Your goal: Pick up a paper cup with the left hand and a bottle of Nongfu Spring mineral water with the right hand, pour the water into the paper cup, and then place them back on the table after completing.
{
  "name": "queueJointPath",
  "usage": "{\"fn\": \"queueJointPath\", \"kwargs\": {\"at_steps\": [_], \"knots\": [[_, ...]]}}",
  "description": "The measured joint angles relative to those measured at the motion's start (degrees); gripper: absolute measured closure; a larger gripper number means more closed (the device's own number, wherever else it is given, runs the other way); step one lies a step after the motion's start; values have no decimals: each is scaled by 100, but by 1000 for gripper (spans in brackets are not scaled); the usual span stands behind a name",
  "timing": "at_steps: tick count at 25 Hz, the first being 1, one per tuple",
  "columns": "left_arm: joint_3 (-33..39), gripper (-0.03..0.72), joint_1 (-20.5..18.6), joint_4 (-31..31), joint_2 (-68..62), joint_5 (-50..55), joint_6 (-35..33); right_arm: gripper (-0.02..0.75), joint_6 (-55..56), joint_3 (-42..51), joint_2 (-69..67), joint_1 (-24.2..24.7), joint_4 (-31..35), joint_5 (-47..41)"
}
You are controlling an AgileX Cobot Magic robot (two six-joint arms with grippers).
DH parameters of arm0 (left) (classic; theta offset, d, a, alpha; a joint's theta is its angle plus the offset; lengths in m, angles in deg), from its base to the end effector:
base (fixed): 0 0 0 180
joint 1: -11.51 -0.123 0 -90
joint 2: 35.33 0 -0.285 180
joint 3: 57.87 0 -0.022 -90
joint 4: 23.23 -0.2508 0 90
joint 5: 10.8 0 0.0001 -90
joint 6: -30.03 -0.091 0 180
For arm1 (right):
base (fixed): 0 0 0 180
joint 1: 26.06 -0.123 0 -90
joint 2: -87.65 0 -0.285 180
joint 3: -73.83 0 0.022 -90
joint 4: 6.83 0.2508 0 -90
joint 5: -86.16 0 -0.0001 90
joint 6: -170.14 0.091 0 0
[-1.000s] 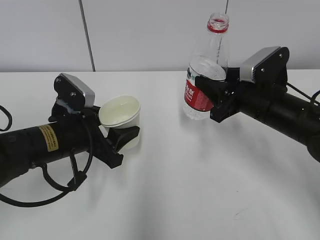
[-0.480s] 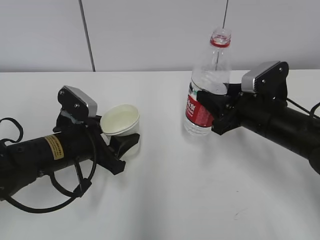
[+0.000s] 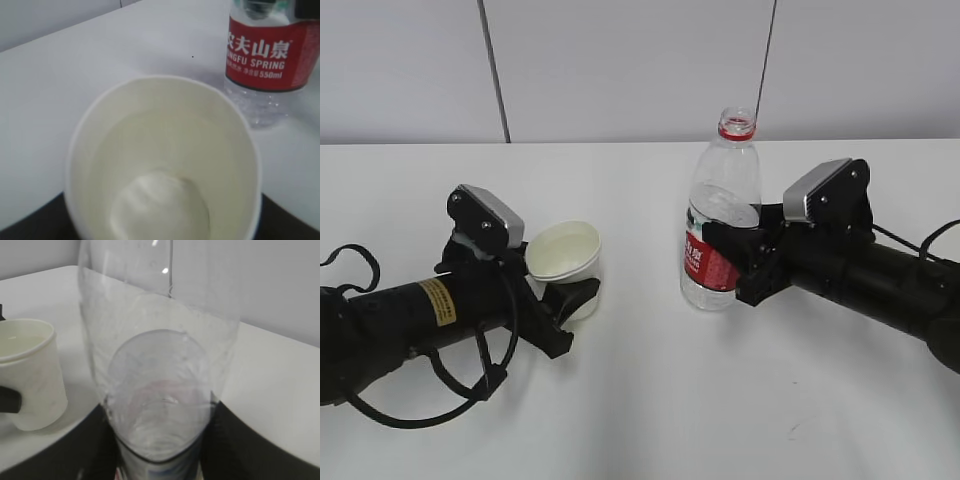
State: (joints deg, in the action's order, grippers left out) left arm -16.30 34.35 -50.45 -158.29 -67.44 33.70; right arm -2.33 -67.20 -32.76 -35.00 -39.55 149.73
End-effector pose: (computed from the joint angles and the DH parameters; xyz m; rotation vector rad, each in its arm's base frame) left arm 0.2829 -0.1569 0.0960 0.8281 1.7562 -0.5037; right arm 0.3207 0.0950 0.1279 -0.6223 1.6284 0.4462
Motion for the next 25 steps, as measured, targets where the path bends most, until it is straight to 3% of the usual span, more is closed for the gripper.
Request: {"fn": "queueJointPath", "kwargs": {"at_steps": [19, 25], "knots": [[-73, 249, 0, 36, -264, -58, -6, 409, -170, 0, -167, 0, -46, 58], [-75, 124, 0, 36, -271, -50, -6, 209, -180, 0, -167, 0, -117, 58]]}}
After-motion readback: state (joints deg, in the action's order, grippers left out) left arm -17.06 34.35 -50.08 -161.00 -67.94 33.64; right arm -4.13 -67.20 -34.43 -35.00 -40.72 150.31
